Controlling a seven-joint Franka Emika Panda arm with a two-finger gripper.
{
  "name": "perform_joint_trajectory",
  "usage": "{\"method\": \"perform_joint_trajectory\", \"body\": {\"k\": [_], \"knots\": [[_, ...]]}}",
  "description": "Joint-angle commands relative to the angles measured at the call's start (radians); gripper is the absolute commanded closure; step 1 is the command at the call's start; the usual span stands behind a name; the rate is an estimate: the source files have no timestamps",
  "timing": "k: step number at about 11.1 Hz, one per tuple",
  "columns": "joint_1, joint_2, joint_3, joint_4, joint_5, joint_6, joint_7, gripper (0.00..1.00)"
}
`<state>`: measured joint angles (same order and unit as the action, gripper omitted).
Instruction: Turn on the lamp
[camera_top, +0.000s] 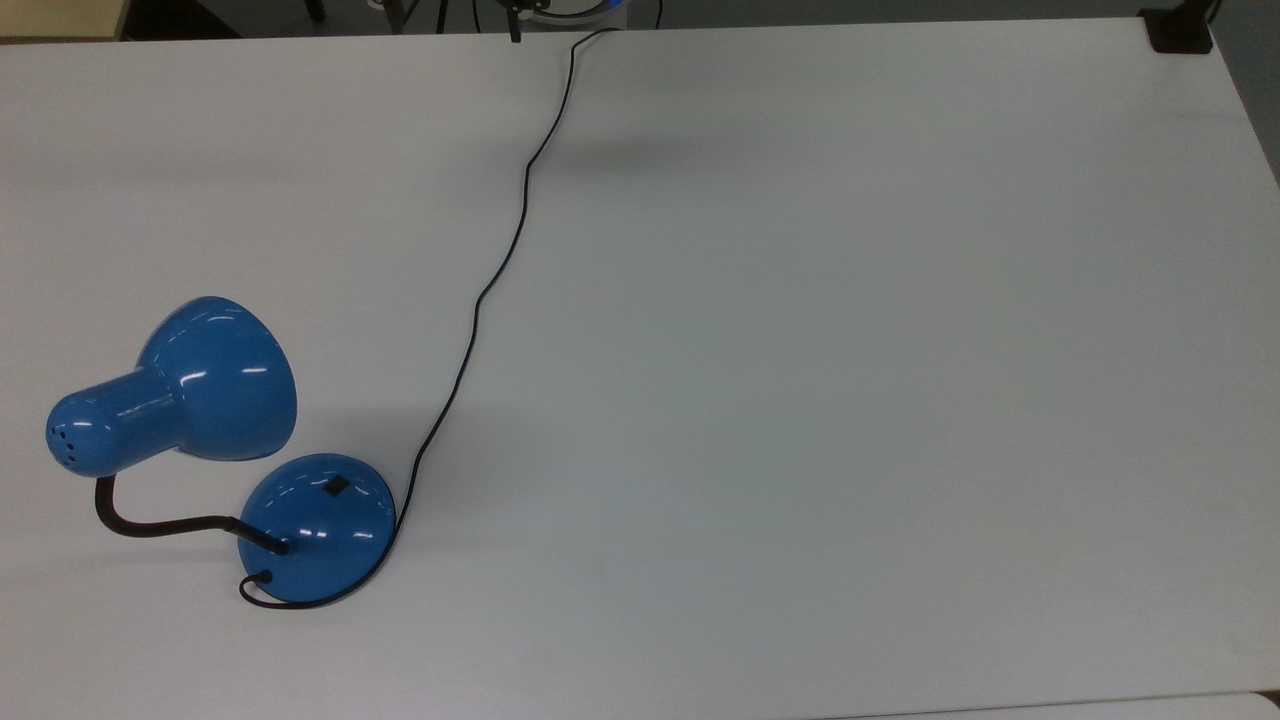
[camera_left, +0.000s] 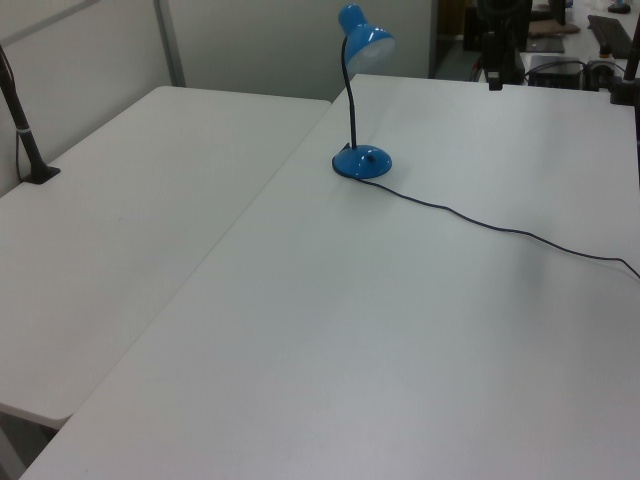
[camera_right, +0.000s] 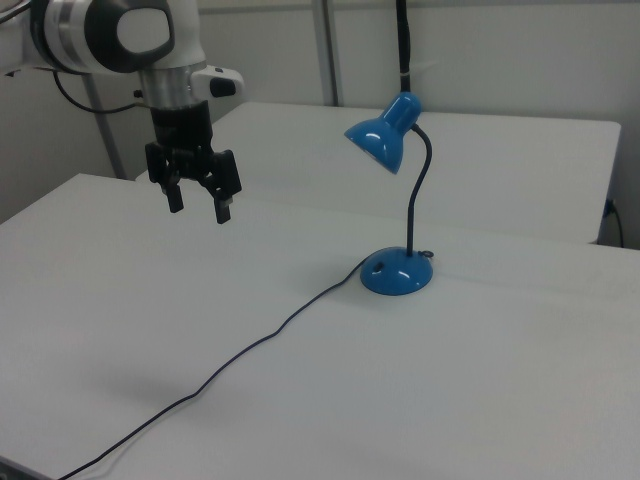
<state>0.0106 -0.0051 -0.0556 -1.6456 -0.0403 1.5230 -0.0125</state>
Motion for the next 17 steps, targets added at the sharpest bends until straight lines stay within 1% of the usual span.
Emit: {"method": "perform_joint_trajectory", "body": {"k": [1, 6, 7, 8, 9, 10, 11, 12, 14, 15, 17], "knots": [[0.008, 0.002, -0.036, 0.02, 0.005, -0.018, -0.03, 0.0], [0.008, 0.004, -0.041, 0.03, 0.007, -0.015, -0.033, 0.0], [0.005, 0.005, -0.043, 0.047, 0.007, -0.015, -0.034, 0.04], [0.005, 0.005, -0.05, 0.049, 0.013, -0.014, -0.034, 0.21], [0.005, 0.005, -0.059, 0.049, 0.019, 0.009, -0.032, 0.45], [0.005, 0.011, -0.061, 0.047, 0.022, 0.038, -0.032, 0.67], [0.005, 0.017, -0.061, 0.043, 0.031, 0.077, -0.029, 0.76], [-0.003, 0.019, -0.061, 0.035, 0.043, 0.123, -0.026, 0.79], [-0.008, 0.045, -0.081, 0.03, 0.069, 0.216, -0.029, 0.84], [-0.017, 0.063, -0.081, 0.015, 0.088, 0.28, -0.03, 0.86], [-0.023, 0.106, -0.081, -0.006, 0.099, 0.432, -0.015, 0.9]]}}
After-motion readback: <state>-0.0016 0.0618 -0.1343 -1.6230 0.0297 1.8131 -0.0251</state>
